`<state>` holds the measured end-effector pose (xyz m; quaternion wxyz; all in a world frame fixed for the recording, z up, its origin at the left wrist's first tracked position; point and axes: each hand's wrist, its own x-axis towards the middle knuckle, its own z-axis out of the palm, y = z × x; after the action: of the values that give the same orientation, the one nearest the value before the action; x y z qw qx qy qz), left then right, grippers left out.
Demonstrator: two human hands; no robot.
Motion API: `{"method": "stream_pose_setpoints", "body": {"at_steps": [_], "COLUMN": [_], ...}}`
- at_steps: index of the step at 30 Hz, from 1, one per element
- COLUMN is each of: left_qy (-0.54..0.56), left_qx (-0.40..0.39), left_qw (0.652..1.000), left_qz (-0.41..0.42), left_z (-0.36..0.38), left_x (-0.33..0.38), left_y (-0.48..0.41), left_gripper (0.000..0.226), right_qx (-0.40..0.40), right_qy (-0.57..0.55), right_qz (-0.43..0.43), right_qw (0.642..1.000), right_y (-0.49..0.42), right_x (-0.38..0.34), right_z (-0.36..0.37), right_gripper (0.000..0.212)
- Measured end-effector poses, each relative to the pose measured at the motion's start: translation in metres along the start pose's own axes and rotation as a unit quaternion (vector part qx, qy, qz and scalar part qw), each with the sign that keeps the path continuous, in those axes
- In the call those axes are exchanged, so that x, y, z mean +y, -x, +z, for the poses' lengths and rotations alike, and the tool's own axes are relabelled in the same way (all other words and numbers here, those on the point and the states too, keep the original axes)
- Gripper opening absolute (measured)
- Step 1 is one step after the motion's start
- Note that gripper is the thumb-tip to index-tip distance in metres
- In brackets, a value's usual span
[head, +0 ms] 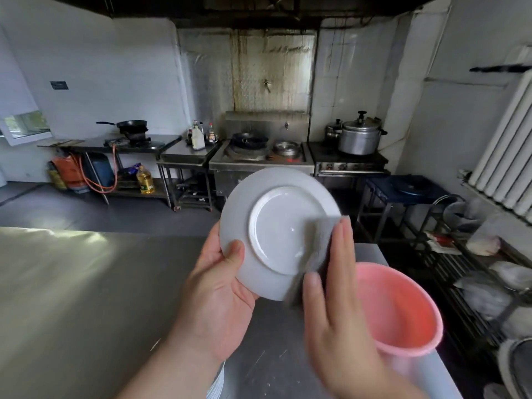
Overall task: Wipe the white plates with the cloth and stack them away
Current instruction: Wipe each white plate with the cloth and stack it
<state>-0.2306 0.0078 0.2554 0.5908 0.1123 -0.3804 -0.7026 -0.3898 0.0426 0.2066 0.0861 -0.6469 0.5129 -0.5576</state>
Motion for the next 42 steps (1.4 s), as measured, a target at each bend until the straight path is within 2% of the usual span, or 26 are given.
{"method": "stream_pose_setpoints", "body": {"at_steps": [2, 5, 9, 12, 14, 16, 18, 20, 22, 24, 26, 28, 32, 34, 36, 39, 42], "left_qy": [-0.001, -0.008, -0.004, 0.000, -0.008, -0.021, -0.025, -0.014, 0.009, 0.013, -0.019, -0.021, 0.040, 0.044, 0.026, 0.046, 0.062], "left_qx": [0.013, 0.025, 0.021, 0.032, 0.039, 0.020, -0.025, -0.057, -0.078, -0.060, -0.013, 0.009, 0.064, 0.056, 0.049, 0.042, 0.051], "left_qw": [1.000, 1.000, 1.000, 0.999, 0.999, 1.000, 0.999, 0.998, 0.993, 0.979, 0.973, 0.976, 0.983, 0.986, 0.991, 0.993, 0.989], "left_qz": [-0.001, -0.013, 0.016, 0.028, 0.025, 0.009, -0.007, -0.024, -0.091, -0.193, -0.230, -0.216, -0.170, -0.151, -0.123, -0.101, -0.122], "left_z": [0.003, 0.008, 0.019, 0.029, 0.032, 0.033, 0.031, 0.023, 0.011, -0.005, -0.021, -0.026, -0.023, -0.016, -0.009, 0.005, 0.016], "left_x": [-0.014, -0.022, -0.011, -0.015, -0.025, -0.034, -0.036, -0.026, -0.007, 0.009, 0.012, 0.003, -0.012, -0.014, -0.018, -0.023, -0.031], "left_y": [0.004, 0.007, -0.003, -0.007, -0.004, 0.003, 0.010, 0.010, 0.005, 0.000, 0.001, 0.005, 0.013, 0.013, 0.013, 0.012, 0.014], "left_gripper": [0.048, 0.051, 0.051, 0.050, 0.048, 0.049, 0.054, 0.058, 0.060, 0.063, 0.061, 0.059, 0.059, 0.059, 0.054, 0.055, 0.062], "right_qx": [0.028, 0.033, 0.041, 0.062, 0.074, 0.097, 0.114, 0.093, 0.037, -0.034, -0.091, -0.093, -0.112, -0.114, -0.097, -0.033, 0.030], "right_qy": [-0.010, 0.016, 0.031, 0.006, -0.040, -0.125, -0.157, -0.162, -0.138, -0.106, -0.051, 0.025, 0.143, 0.113, 0.099, 0.069, 0.010], "right_qz": [0.017, 0.048, 0.013, 0.010, 0.010, 0.065, 0.118, 0.113, 0.084, 0.038, -0.014, -0.050, -0.044, -0.014, -0.009, 0.023, 0.014], "right_qw": [0.999, 0.998, 0.999, 0.998, 0.996, 0.985, 0.974, 0.976, 0.986, 0.993, 0.994, 0.994, 0.982, 0.987, 0.990, 0.997, 0.999], "right_y": [0.023, -0.005, -0.051, -0.027, 0.002, 0.006, -0.016, -0.039, -0.054, -0.052, -0.033, 0.002, 0.049, 0.029, -0.002, -0.027, 0.003], "right_x": [-0.002, 0.001, 0.000, -0.011, -0.018, -0.019, -0.012, -0.003, 0.002, 0.005, 0.005, 0.002, -0.018, -0.018, -0.012, -0.010, -0.018], "right_z": [0.014, 0.003, -0.021, 0.002, 0.021, 0.023, 0.005, -0.021, -0.042, -0.053, -0.051, -0.029, 0.010, 0.004, -0.012, -0.018, 0.011], "right_gripper": [0.071, 0.062, 0.058, 0.062, 0.067, 0.070, 0.068, 0.060, 0.054, 0.054, 0.057, 0.065, 0.087, 0.088, 0.075, 0.067, 0.068]}}
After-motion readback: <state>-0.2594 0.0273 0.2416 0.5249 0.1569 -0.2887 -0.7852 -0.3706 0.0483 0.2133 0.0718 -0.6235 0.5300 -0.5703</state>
